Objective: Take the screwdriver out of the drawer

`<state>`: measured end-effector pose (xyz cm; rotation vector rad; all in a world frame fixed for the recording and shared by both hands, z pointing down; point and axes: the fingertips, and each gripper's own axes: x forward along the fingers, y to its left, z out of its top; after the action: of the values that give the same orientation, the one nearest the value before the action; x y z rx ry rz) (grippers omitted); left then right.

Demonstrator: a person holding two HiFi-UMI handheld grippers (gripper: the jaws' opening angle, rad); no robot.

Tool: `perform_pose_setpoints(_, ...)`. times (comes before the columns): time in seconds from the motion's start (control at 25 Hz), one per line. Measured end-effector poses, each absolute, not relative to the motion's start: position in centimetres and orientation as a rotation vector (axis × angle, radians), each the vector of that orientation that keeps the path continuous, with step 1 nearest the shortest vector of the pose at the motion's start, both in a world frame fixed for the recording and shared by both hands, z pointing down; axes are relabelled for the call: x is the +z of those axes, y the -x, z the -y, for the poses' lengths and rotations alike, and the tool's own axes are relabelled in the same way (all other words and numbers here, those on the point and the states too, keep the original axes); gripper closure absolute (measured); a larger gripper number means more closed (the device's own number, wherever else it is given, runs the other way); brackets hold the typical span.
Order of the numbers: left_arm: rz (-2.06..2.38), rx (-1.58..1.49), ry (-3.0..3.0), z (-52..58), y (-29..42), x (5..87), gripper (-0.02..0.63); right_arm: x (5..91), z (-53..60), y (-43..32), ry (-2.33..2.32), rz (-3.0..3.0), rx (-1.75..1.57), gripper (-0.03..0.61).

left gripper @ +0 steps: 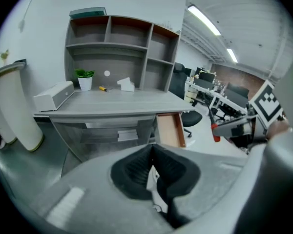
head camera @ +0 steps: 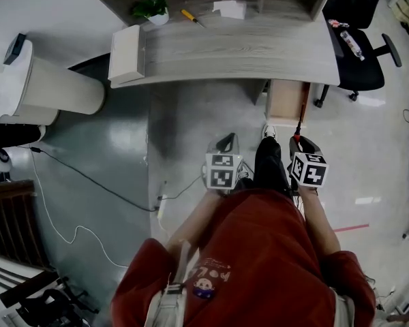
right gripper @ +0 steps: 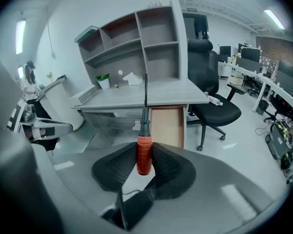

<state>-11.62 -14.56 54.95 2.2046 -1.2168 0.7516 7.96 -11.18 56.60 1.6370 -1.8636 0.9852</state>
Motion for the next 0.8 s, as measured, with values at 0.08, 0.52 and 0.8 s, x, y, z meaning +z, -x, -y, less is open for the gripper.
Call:
perform_pose_setpoints(0.08,1.220,0.753,-2.212,14.2,11.8,54.7,0.615,56.7,10.5,-7.8,-1.646,1.864,0.995,0.480)
perform_pose_setpoints(0.52,1.244,0.743,-2.234,13.7,12.2,54.0,0.615,56.0,9.9,-8.0,-1.683,1.876,0.961,0.480)
perform_pose_setpoints(0.8,1.284,0.651,-2.287,14.2,12.0,52.1,0.615,54.0,11.0,-8.1,-1.765,1.987,0.902,0.480)
